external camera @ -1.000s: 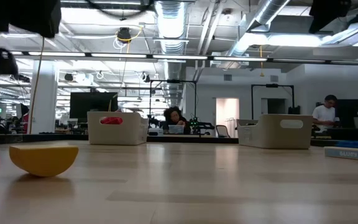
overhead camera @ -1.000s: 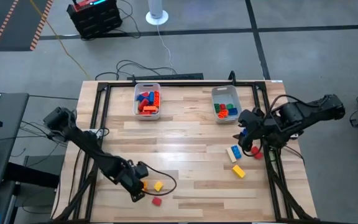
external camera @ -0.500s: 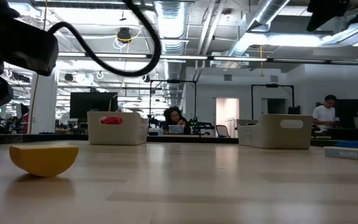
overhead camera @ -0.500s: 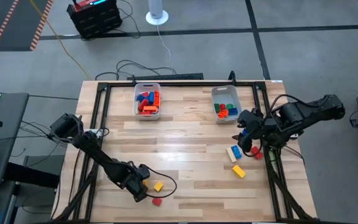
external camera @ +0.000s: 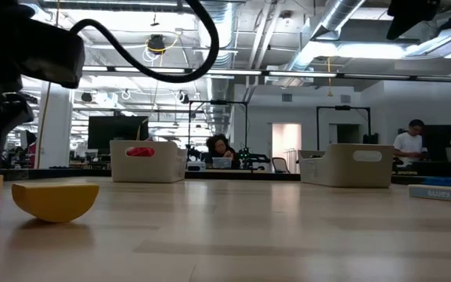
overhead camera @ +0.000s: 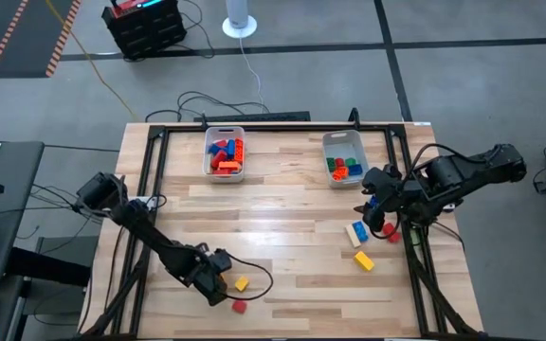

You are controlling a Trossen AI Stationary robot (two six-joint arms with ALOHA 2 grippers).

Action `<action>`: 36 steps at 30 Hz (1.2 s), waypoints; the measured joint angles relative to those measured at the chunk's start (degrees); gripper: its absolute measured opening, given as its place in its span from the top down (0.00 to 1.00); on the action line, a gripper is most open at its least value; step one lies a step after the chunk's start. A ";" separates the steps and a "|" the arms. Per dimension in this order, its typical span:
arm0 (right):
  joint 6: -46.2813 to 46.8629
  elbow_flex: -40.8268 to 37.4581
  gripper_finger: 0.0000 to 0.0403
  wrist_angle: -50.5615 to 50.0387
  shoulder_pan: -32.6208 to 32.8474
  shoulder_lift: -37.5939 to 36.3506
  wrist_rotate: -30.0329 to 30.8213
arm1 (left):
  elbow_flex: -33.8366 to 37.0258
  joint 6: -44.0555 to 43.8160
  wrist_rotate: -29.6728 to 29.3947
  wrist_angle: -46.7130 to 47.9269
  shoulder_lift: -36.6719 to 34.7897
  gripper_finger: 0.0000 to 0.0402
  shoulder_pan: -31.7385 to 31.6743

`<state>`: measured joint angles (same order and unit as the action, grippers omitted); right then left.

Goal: Sort blocks by size
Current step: Put the yellow square game piece into the gray bin

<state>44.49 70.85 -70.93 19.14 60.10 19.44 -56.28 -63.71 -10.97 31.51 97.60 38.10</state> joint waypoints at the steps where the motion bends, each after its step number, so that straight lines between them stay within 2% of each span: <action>1: -0.01 0.00 0.25 -0.06 0.00 0.00 0.02 | -0.01 0.00 -0.01 0.02 -0.09 0.66 -0.34; 3: -0.06 0.00 0.25 -0.22 -0.03 0.00 0.02 | -0.01 -0.01 -0.06 0.69 -0.43 0.70 -1.30; 8: -0.07 0.00 0.25 -0.20 -0.04 0.00 0.02 | -0.01 4.26 -1.83 2.56 -2.81 0.70 -6.65; 15: 0.73 0.00 0.25 -0.60 -0.15 0.02 0.04 | -0.13 27.44 -2.57 0.44 -6.88 0.69 -21.58; 19: 3.43 0.00 0.25 -2.24 -0.11 -0.13 0.02 | -2.12 39.93 -0.32 -1.14 -6.99 0.69 -31.80; 22: 5.86 0.00 0.25 -2.90 -0.11 -0.31 0.02 | -3.70 47.64 2.55 -7.50 -6.37 0.69 -38.63; 26: 8.29 0.00 0.25 -3.96 -0.11 -0.20 0.00 | -7.41 52.23 6.08 -17.12 -3.40 0.69 -46.35; 29: 8.55 0.02 0.25 -3.41 -0.11 -0.04 0.02 | -12.74 53.70 9.01 -21.35 1.28 0.68 -50.77; 36: 8.90 -1.57 0.25 -2.29 -1.77 -0.09 0.54 | -32.74 52.27 16.02 -25.62 18.35 0.68 -55.28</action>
<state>53.38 69.28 -73.23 17.37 60.01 19.99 -89.02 -11.44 5.05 5.89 115.95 -17.17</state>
